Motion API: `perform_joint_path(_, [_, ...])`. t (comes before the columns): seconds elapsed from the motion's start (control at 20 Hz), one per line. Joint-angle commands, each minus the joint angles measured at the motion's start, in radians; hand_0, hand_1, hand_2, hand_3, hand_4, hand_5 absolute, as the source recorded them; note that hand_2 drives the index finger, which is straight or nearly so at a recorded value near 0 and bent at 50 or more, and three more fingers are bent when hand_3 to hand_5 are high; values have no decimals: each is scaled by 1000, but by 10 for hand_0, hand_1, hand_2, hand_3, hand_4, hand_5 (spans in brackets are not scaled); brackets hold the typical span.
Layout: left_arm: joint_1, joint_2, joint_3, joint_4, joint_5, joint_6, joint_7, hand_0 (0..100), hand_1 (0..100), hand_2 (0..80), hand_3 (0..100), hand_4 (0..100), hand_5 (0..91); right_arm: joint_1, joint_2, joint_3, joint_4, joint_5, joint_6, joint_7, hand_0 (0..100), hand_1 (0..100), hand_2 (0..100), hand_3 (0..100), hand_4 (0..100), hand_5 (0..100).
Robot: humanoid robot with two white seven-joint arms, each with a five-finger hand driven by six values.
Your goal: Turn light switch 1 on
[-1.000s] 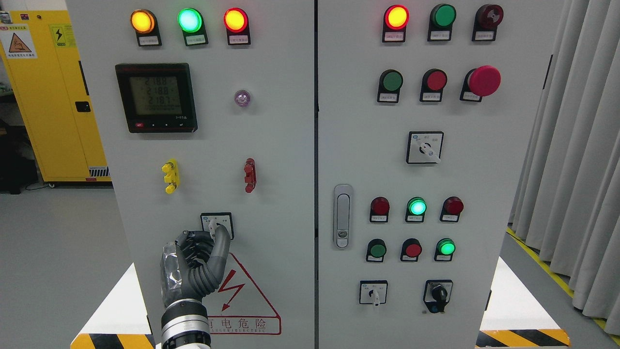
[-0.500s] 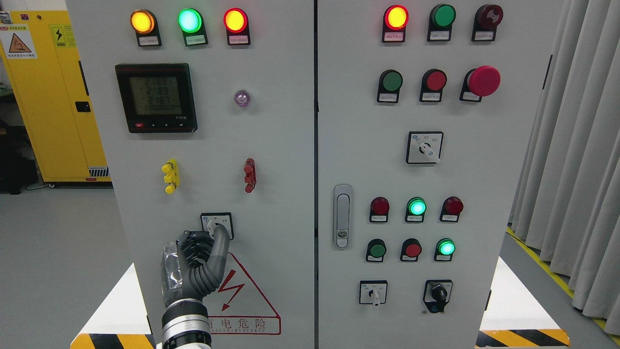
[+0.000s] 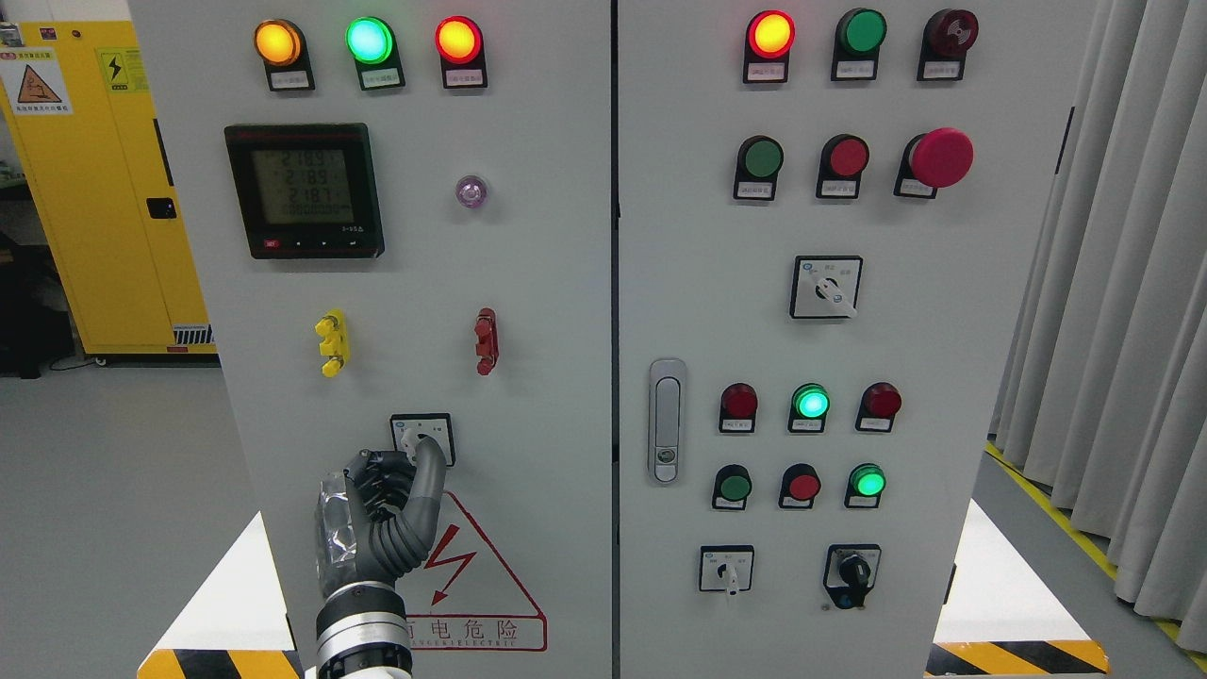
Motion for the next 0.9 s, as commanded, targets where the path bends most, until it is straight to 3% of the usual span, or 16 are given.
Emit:
perform_joint_path(0.0, [-3, -1, 0, 4, 1, -1, 0, 548, 516, 601, 833, 869, 841, 0, 0, 0, 0, -29, 1, 1, 0, 500, 40, 0, 0, 0])
perform_joint_path(0.85, [-3, -1, 0, 4, 4, -3, -1, 600, 483, 595, 832, 869, 839, 0, 0, 0, 0, -29, 1, 1, 0, 500, 40, 0, 0, 0])
